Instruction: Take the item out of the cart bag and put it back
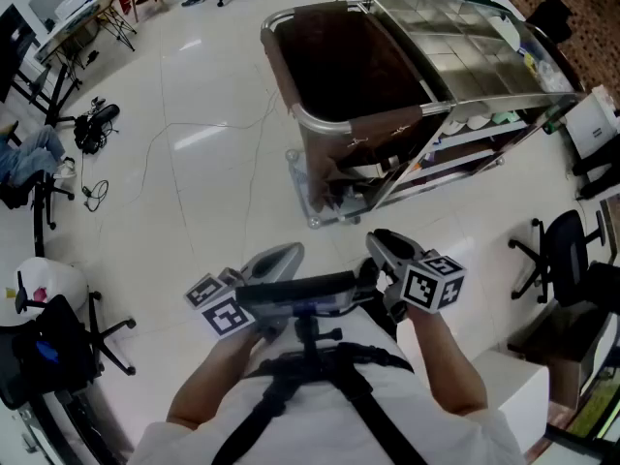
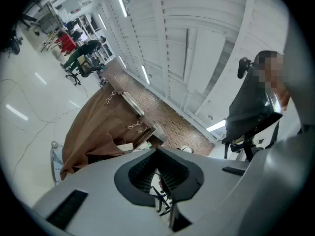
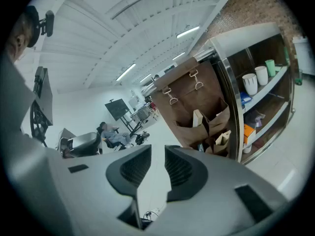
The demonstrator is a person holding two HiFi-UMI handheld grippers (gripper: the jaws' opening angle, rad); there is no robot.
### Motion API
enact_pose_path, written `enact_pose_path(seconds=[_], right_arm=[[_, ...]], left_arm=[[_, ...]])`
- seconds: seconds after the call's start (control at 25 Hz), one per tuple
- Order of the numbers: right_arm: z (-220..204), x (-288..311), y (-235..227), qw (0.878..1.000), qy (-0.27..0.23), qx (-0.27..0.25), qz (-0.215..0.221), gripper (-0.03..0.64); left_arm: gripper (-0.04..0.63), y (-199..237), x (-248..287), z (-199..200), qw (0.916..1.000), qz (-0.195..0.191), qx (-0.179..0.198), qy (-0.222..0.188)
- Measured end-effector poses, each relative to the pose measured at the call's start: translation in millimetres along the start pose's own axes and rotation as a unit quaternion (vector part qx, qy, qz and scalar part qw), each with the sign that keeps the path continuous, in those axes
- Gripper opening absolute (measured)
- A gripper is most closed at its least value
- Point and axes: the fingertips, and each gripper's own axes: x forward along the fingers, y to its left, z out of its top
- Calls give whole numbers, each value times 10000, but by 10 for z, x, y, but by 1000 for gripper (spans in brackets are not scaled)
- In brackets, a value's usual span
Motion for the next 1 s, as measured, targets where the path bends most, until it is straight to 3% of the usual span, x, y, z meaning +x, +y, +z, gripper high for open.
enact_pose_path(seconds=[0.68, 1.0], right_arm=[[170, 48, -214, 9999, -26, 97, 10, 77], [403, 132, -484, 9995, 169, 39, 255, 77]], left_arm=[[0, 134, 167, -119, 9998, 99, -111, 138], [0, 110, 508, -123, 9991, 411, 16, 70]])
